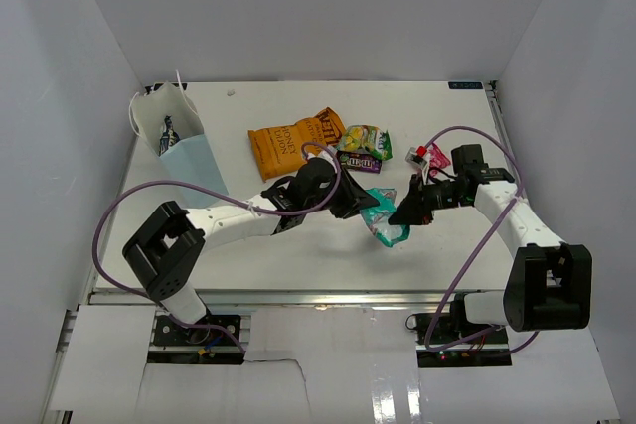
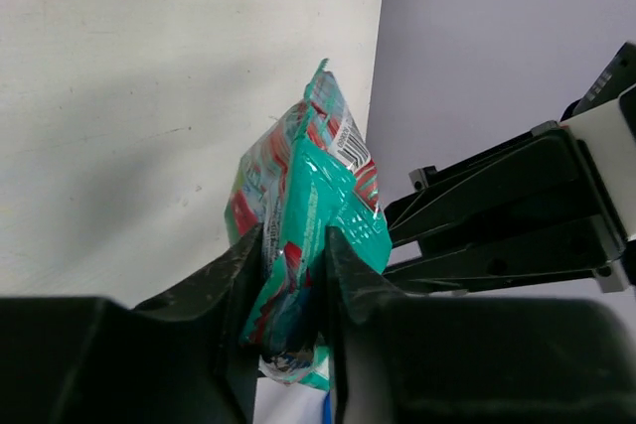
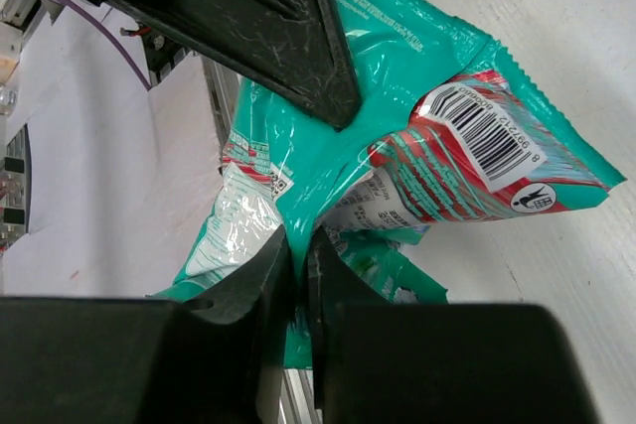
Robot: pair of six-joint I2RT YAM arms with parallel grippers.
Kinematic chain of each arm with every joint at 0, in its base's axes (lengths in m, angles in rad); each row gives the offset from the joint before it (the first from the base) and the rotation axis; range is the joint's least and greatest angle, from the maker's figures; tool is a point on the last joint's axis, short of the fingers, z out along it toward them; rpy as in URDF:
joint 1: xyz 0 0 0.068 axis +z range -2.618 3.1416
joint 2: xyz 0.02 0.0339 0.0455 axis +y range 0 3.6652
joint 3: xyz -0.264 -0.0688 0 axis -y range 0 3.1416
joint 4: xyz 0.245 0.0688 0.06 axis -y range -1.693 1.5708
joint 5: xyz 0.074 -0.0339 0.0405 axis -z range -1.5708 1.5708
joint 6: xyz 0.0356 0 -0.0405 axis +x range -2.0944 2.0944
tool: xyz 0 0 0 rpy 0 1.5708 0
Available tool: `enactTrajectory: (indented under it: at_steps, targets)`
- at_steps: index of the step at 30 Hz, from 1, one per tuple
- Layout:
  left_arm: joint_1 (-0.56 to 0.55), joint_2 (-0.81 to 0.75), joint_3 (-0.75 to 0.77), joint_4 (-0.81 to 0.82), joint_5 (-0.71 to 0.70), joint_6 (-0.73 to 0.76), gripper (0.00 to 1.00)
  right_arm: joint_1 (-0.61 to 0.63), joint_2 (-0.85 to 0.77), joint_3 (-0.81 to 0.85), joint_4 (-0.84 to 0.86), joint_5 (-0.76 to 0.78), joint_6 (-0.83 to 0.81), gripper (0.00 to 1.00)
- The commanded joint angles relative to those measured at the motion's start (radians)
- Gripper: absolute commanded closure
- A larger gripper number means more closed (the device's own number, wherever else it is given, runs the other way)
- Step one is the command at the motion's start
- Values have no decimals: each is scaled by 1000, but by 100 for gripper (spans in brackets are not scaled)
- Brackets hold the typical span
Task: Place the snacks into the paper bag
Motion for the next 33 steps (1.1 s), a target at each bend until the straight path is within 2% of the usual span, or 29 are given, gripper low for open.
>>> enactTrajectory:
  at_steps: [1, 4, 5, 7, 10, 15, 17, 21, 24, 25, 28, 29, 33]
  targets:
    - [-6, -45, 8, -6, -25, 8, 70, 4, -16, 52, -8, -75, 3, 82]
    - [-6, -68, 12, -53, -50, 29, 80, 4, -16, 65, -8, -63, 3, 58]
    - [-4, -77, 20, -76, -74, 57, 82, 4, -18, 69, -14, -59, 3, 44]
    - [-4, -109, 43, -173, -103, 94, 87, 4, -27, 83, -22, -52, -8, 32]
    - [7, -172, 103, -358, -215, 193, 93, -5, -42, 130, -36, -36, -24, 21]
    - [59, -330, 227, -644, -444, 359, 99, -47, -55, 219, -66, 1, -45, 16]
    - [105, -407, 325, -753, -495, 405, 100, -52, -56, 221, -66, 13, -51, 16]
    - [206, -439, 573, -959, -637, 528, 100, -59, -50, 191, -57, 17, -59, 16]
    - [295, -381, 797, -1032, -699, 640, 100, -65, -38, 181, -57, 10, -59, 16]
    - [345, -332, 913, -1063, -720, 695, 100, -67, -35, 178, -56, 9, -62, 16]
    - [434, -246, 1087, -1106, -720, 775, 100, -68, -32, 175, -55, 10, -60, 16]
    - [506, -190, 1188, -1112, -710, 818, 100, -68, -32, 175, -55, 10, -63, 16]
    - [680, -96, 1308, -1123, -653, 859, 100, -68, -32, 167, -60, 24, -71, 16]
